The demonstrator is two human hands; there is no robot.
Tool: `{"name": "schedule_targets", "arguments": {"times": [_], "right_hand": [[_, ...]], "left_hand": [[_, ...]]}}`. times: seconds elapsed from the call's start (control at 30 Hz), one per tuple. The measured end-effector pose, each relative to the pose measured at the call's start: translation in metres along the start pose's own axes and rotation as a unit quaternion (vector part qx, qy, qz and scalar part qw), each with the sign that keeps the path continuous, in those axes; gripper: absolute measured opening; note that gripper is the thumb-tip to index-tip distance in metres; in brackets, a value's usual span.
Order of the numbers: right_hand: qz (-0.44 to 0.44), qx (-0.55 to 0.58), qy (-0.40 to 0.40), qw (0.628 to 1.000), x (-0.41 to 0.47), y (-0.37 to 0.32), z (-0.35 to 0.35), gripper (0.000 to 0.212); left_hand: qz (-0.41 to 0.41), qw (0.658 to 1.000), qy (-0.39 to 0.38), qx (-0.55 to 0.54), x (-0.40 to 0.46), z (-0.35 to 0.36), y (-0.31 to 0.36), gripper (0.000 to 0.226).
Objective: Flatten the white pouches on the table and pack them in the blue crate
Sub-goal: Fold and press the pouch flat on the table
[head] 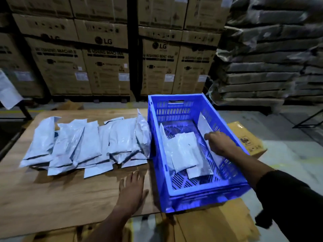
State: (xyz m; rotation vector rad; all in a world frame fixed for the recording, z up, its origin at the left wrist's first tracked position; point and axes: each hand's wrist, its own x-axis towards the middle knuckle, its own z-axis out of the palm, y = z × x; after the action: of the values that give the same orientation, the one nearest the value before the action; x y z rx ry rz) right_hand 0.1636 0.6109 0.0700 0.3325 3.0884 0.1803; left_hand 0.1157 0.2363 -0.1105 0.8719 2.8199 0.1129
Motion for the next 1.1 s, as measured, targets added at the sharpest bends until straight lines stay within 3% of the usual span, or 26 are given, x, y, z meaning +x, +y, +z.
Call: {"name": "schedule_targets", "arguments": {"times": [0.17,0.3,0.47,0.57,1.1], "right_hand": [[0.018,0.002,-0.039,0.999,0.019,0.012,0.024,0.029],[0.018,0.013,-0.07,0.997,0.021,0.019,0.034,0.036],[0.015,-0.176,-0.055,0.983,0.014,0.003,0.036,0.023],[0.024,-0.235,-0.059,0.97,0.015,-0.004,0.032,0.027],[-0.01,-0.269,-0.1,0.958,0.006,0.006,0.032,0.029]], "left_hand": [[0.027,0.998,0.047,0.016,0.0,0.007,-0.003,0.068],[0.027,0.999,0.031,0.012,0.002,0.008,-0.004,0.066],[0.017,1.0,0.013,-0.003,0.002,0.002,-0.005,0.065],[0.013,1.0,0.016,-0.015,0.001,0.0,-0.005,0.064],[0.0,1.0,-0.003,-0.03,0.001,-0.001,-0.005,0.063]]}}
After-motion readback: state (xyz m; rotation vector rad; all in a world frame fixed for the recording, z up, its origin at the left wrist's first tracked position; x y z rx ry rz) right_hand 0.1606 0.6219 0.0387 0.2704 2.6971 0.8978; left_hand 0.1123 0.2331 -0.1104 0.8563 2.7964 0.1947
